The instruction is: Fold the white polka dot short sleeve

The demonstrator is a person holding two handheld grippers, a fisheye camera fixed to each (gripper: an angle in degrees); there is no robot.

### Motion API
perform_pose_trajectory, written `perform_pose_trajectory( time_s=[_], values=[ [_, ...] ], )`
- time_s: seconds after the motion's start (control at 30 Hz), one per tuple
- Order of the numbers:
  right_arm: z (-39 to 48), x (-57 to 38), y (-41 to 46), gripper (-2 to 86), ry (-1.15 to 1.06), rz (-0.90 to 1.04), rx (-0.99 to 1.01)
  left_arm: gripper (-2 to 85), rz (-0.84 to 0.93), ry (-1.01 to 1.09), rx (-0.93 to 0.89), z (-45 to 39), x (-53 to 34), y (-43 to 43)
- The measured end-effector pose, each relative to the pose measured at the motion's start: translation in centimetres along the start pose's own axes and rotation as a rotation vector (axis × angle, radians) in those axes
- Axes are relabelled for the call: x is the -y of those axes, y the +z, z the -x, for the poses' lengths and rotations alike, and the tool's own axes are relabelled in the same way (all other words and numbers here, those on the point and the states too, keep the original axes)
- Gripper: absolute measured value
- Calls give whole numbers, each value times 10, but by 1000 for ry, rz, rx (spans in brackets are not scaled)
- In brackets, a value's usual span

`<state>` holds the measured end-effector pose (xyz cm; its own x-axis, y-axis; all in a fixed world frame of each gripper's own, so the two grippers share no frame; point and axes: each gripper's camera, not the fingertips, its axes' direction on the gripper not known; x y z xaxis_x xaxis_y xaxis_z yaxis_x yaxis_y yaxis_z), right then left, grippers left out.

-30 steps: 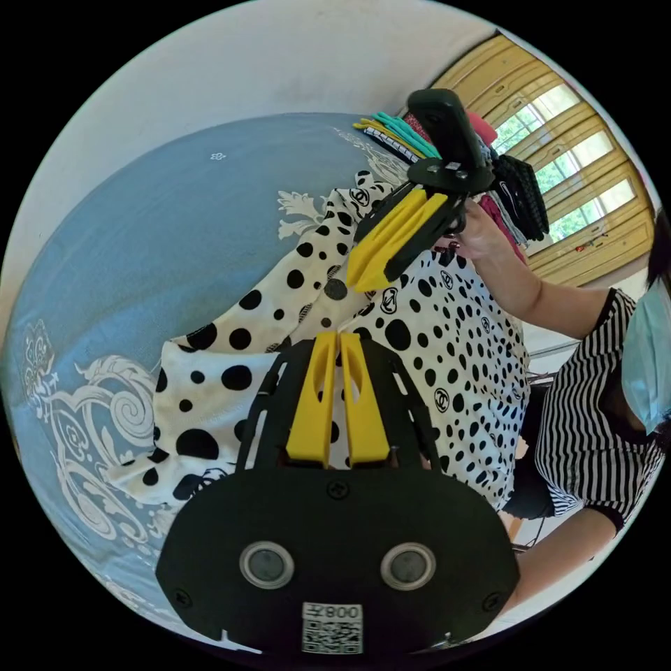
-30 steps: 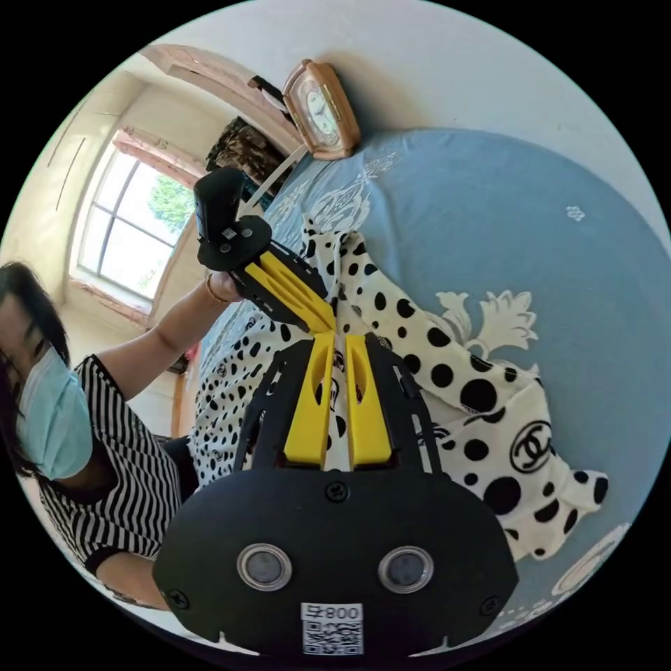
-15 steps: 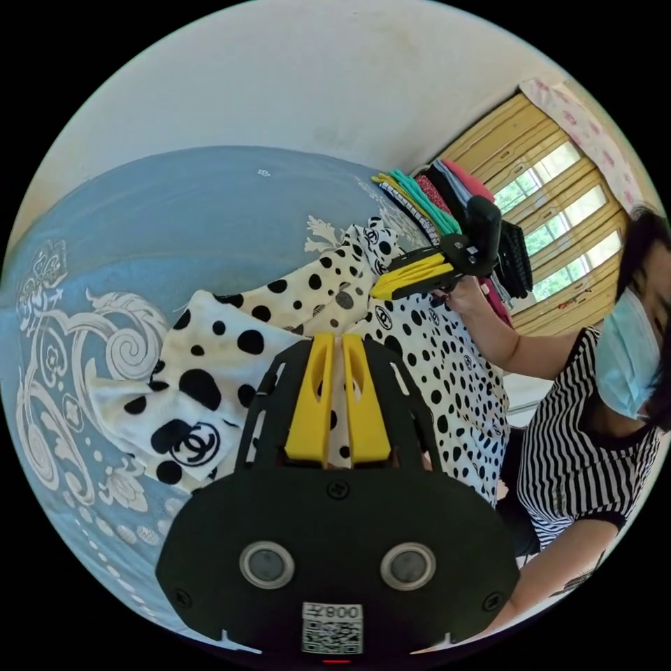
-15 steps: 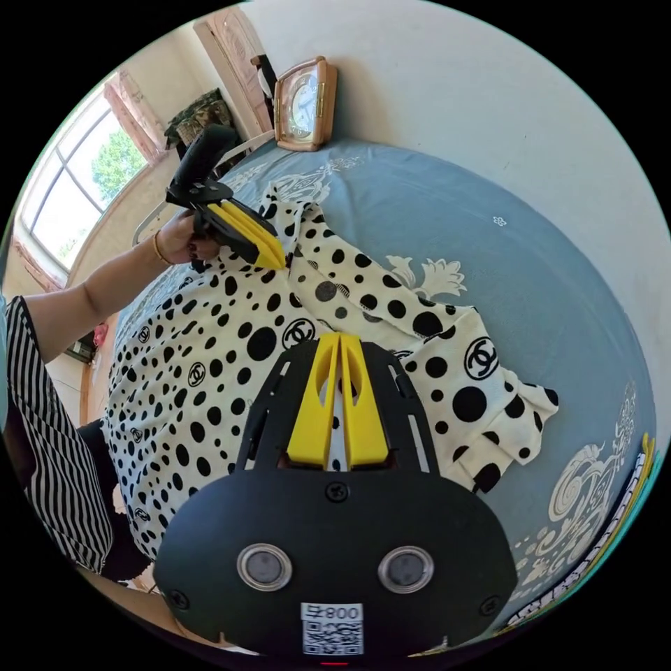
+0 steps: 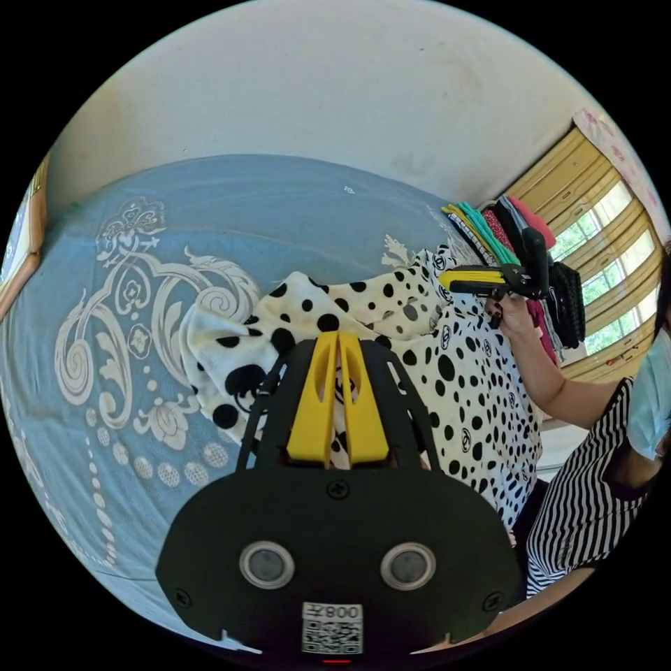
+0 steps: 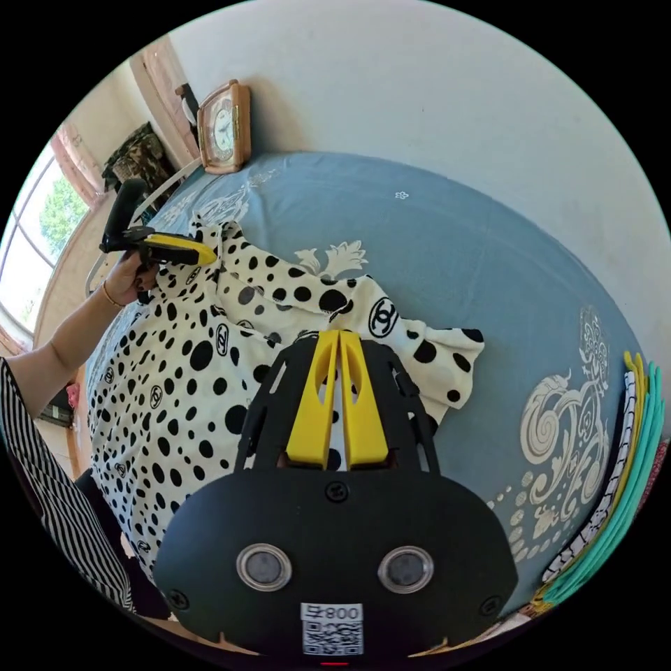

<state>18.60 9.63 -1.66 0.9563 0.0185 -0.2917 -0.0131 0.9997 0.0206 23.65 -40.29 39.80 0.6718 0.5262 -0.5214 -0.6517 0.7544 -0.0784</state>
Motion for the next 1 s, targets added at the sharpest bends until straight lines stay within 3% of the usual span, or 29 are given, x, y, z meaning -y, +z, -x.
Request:
perform_pose_trajectory(
  time_s=[0.2, 0.33, 0.5, 0.63, 0.87, 1.0],
  values=[
    [-19, -30, -51, 13, 60, -141, -137, 40, -202, -35, 36, 14, -29, -53],
    [-58, -57, -73, 40, 191, -219, -153, 94, -383, -196, 63, 47, -63, -89],
    [-103, -54, -52, 77, 288, -156, 46, 108, -300, -295, -46, 78, -64, -82],
    [-111, -49, -46, 55, 290, -118, 57, 52, -262, -267, -5, 77, -60, -87],
    [-119, -74, -77, 9, 324, -202, 7, 25, -417, -282, 61, 76, -80, -120],
    [-128, -70, -66, 10, 341, -138, -17, 27, -329, -347, 73, 89, -76, -106]
  ],
)
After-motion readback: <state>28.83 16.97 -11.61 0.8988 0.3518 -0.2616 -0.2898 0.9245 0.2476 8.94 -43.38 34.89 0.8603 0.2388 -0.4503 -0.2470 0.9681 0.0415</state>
